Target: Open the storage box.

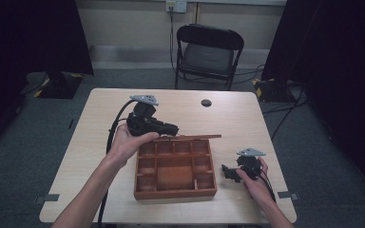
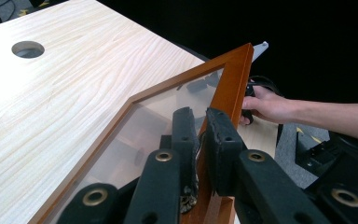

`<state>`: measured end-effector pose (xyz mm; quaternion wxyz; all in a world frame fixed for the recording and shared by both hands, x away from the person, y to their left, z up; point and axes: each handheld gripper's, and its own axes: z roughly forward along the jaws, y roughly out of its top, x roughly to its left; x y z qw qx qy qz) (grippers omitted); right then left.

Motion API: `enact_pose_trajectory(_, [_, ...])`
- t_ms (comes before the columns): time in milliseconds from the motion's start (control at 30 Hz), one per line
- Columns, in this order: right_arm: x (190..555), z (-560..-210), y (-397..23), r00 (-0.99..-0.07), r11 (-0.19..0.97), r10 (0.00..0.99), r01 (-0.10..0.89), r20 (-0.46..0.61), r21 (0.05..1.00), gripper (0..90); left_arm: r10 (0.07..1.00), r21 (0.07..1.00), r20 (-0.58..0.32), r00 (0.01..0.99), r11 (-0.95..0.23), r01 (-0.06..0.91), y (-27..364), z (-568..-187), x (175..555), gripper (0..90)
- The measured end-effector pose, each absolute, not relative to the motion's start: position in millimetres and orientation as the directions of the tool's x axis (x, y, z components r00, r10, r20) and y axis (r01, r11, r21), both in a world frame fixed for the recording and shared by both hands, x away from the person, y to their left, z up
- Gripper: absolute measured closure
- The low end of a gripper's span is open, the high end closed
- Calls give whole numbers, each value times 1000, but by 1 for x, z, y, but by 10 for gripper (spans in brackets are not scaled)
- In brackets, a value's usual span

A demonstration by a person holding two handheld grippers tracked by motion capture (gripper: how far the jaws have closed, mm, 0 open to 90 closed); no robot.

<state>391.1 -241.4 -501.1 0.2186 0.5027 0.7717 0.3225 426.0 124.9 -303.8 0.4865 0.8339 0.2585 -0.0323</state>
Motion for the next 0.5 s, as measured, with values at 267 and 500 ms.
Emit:
enact_pose_trajectory(267, [391,-501,-241,-398,284,917,636,-11,717,27,396,796,-306,866,-392,461,125,-304,426,826])
enact_pose_trajectory(500, [391,-501,-241,-398,285,917,636,-12,717,27,396,796,-307,865,-391,461,125,-304,426,825])
